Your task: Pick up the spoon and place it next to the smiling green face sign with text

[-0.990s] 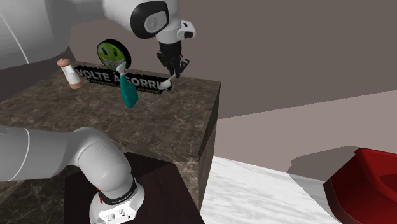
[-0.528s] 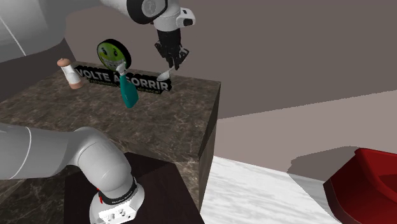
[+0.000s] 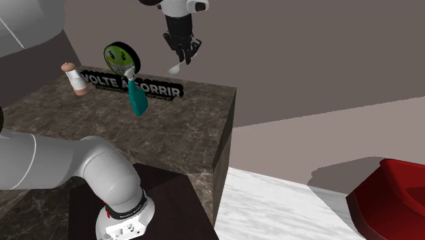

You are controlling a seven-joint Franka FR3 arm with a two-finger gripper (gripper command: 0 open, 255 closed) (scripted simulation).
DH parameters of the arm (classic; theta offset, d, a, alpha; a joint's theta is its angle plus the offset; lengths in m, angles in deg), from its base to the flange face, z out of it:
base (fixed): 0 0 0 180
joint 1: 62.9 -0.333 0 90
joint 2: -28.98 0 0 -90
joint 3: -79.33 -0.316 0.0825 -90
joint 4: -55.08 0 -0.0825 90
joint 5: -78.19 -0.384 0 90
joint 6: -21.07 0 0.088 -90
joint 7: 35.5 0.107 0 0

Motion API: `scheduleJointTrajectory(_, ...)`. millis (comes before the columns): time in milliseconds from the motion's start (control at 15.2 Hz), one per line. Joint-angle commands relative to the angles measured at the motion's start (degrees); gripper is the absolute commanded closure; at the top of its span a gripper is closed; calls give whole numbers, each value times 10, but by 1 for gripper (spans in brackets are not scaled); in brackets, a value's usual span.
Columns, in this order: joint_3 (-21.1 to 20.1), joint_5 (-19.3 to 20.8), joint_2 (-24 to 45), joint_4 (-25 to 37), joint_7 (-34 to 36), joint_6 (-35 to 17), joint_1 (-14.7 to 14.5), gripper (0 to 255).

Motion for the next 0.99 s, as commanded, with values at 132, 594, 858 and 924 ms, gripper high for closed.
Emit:
scheduleJointTrajectory(132,1,1,14,43,4,29,0,255)
scheduleJointTrajectory(594,-50,-20,-26,32,69,46,-16,255)
scheduleJointTrajectory(858,-94,-40,-53,20,120,50,-28,255)
scheduleJointTrajectory(924,-105,-46,-59,18,133,51,-31,255)
